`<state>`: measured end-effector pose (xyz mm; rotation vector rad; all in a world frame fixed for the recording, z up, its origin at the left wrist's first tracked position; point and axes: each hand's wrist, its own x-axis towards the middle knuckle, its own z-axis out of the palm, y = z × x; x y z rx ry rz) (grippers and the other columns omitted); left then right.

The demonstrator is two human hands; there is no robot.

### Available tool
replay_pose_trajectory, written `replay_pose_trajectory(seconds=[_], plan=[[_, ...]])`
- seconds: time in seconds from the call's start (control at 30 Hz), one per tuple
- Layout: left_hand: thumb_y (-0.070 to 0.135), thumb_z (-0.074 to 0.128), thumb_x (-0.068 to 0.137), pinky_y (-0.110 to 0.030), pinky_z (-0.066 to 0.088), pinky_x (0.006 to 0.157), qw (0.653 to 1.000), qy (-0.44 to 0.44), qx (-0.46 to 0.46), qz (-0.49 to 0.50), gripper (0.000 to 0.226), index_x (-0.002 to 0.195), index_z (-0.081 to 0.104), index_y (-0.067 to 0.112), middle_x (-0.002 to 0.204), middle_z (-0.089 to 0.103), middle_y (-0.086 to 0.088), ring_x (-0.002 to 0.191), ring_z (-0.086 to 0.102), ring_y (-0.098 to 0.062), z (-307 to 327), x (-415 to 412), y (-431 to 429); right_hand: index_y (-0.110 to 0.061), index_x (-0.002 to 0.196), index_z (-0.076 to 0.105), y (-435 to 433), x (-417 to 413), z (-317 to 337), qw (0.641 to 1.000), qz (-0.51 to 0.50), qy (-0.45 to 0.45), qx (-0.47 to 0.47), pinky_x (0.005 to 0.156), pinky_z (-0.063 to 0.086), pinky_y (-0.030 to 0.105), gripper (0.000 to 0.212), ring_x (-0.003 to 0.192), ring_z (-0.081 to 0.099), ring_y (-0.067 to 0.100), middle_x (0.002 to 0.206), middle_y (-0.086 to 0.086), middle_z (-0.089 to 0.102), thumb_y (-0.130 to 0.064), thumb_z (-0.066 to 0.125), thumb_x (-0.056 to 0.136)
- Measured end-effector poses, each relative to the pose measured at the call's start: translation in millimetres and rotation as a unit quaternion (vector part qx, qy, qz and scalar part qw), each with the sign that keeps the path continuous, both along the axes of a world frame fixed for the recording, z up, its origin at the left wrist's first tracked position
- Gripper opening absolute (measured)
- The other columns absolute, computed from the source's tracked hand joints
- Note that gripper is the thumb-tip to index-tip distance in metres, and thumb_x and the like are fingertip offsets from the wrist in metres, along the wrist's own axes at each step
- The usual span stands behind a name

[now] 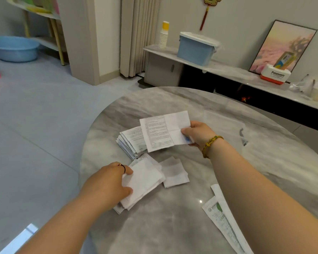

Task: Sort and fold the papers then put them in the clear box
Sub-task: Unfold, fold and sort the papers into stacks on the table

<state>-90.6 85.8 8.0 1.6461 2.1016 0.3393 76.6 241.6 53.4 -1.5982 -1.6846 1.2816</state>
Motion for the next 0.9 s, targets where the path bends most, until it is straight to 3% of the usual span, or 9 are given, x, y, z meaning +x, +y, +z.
replay_pose_trajectory(seconds=[0.1,0.23,0.37,0.5,0.6,0.9], plan=[[0.030,0.057,0.085,-0.020,0.041,0.093,1.000,0.021,0.007,-0.010,0.048,0.131,0.041,0.034,0.135,0.039,0.016,0.123,0.042,-0.006,-4,2,5,0.000,0.120,0.054,9,-25,-2,0.999,0.030,-0.043,0.014,0.049,0.036,0.015,0.032,0.058,0.041,0.012,0.073,0.004,0.052,0.001,0.042,0.091],[0.030,0.057,0.085,-0.021,0.041,0.094,1.000,0.022,0.013,-0.015,0.048,0.130,0.040,0.035,0.135,0.038,0.017,0.123,0.042,-0.005,-9,1,8,0.004,0.118,0.056,17,-47,-12,0.993,0.062,-0.101,0.026,0.055,0.039,0.020,0.033,0.071,0.047,0.018,0.099,0.019,0.061,0.003,0.040,0.090],[0.032,0.057,0.085,-0.021,0.042,0.094,1.000,0.015,0.016,-0.017,0.048,0.130,0.040,0.036,0.135,0.037,0.019,0.122,0.042,-0.005,-11,-1,10,0.001,0.115,0.058,27,-59,-27,0.989,0.073,-0.124,0.043,0.055,0.037,0.017,0.032,0.069,0.047,0.015,0.072,-0.001,0.051,0.002,0.039,0.089],[0.031,0.056,0.085,-0.020,0.041,0.094,1.000,0.012,0.019,-0.019,0.048,0.130,0.040,0.037,0.135,0.036,0.020,0.122,0.042,-0.004,-12,-2,12,-0.007,0.119,0.055,30,-62,-37,0.981,0.077,-0.165,0.064,0.079,0.040,0.025,0.032,0.091,0.049,0.019,0.095,0.004,0.053,-0.004,0.043,0.089],[0.028,0.056,0.086,-0.021,0.041,0.095,1.000,0.013,0.016,-0.022,0.048,0.130,0.039,0.036,0.135,0.036,0.020,0.123,0.041,-0.004,-12,-2,12,-0.018,0.120,0.053,31,-62,-43,0.976,0.067,-0.199,0.061,0.101,0.040,0.038,0.034,0.110,0.051,0.029,0.114,0.007,0.060,-0.012,0.044,0.088],[0.026,0.055,0.087,-0.022,0.042,0.095,1.000,0.005,0.019,-0.013,0.047,0.130,0.039,0.036,0.136,0.036,0.019,0.122,0.041,-0.005,-8,-1,11,-0.023,0.137,0.036,32,-57,-42,0.951,0.077,-0.275,0.119,0.106,0.026,0.033,0.045,0.124,0.042,0.024,0.134,0.002,0.048,-0.024,0.043,0.093]])
